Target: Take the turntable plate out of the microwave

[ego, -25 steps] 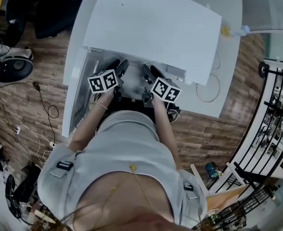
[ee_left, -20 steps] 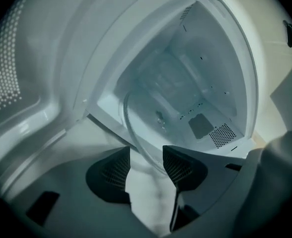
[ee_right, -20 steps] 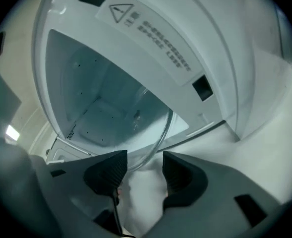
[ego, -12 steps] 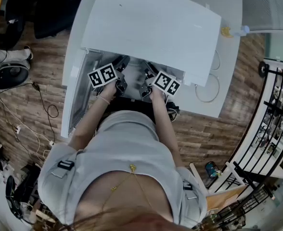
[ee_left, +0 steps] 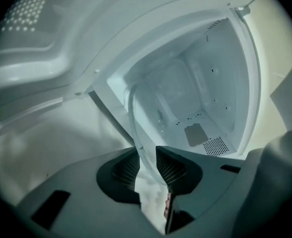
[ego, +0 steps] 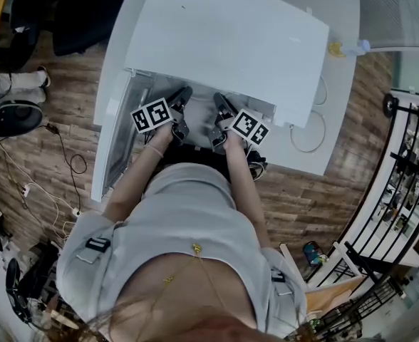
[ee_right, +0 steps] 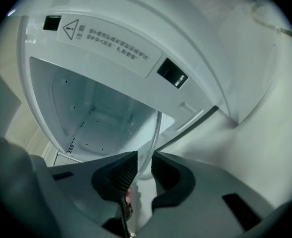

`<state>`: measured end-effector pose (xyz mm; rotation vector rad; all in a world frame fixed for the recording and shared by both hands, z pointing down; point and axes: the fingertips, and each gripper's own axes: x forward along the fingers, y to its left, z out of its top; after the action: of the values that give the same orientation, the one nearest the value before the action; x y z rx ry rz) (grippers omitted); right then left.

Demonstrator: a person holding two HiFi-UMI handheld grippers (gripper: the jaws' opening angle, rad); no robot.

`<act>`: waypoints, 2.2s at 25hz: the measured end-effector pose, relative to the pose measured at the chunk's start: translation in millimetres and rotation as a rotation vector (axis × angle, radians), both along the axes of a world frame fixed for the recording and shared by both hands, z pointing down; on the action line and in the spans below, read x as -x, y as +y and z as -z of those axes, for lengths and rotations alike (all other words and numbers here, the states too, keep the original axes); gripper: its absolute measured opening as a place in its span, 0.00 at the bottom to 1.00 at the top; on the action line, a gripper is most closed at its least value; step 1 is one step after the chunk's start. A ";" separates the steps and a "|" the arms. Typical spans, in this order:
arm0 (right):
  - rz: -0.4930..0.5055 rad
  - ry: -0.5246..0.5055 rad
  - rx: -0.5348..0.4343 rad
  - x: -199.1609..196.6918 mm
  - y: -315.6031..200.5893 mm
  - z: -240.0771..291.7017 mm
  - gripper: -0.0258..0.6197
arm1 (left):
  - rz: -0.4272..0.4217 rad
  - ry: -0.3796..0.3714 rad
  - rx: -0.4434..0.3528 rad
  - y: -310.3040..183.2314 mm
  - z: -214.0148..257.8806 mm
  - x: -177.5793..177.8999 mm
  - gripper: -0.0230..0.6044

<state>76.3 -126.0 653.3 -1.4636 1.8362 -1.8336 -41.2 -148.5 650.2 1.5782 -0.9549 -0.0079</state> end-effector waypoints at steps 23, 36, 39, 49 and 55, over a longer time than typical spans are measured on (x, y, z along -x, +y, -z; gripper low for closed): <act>0.022 0.005 0.018 7.7 36.1 1.9 0.17 | -0.028 -0.054 -0.015 32.0 1.0 8.7 0.24; 0.030 -0.013 0.028 8.3 37.3 0.0 0.17 | 0.091 -0.046 -0.022 -18.4 -4.1 23.1 0.30; 0.035 -0.022 0.028 9.5 36.9 -1.5 0.17 | 0.104 -0.023 -0.014 -18.4 -5.1 23.9 0.29; -0.080 0.027 -0.030 -34.0 10.9 -1.3 0.29 | 0.127 0.032 0.000 -11.5 -1.1 21.7 0.25; -0.067 0.021 -0.017 -34.8 -6.0 -3.6 0.26 | 0.126 0.036 -0.013 -10.8 -1.3 21.2 0.24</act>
<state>111.1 -132.0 656.9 -1.5247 1.7848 -1.7749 -62.4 -159.3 651.5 1.5225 -1.0260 -0.1307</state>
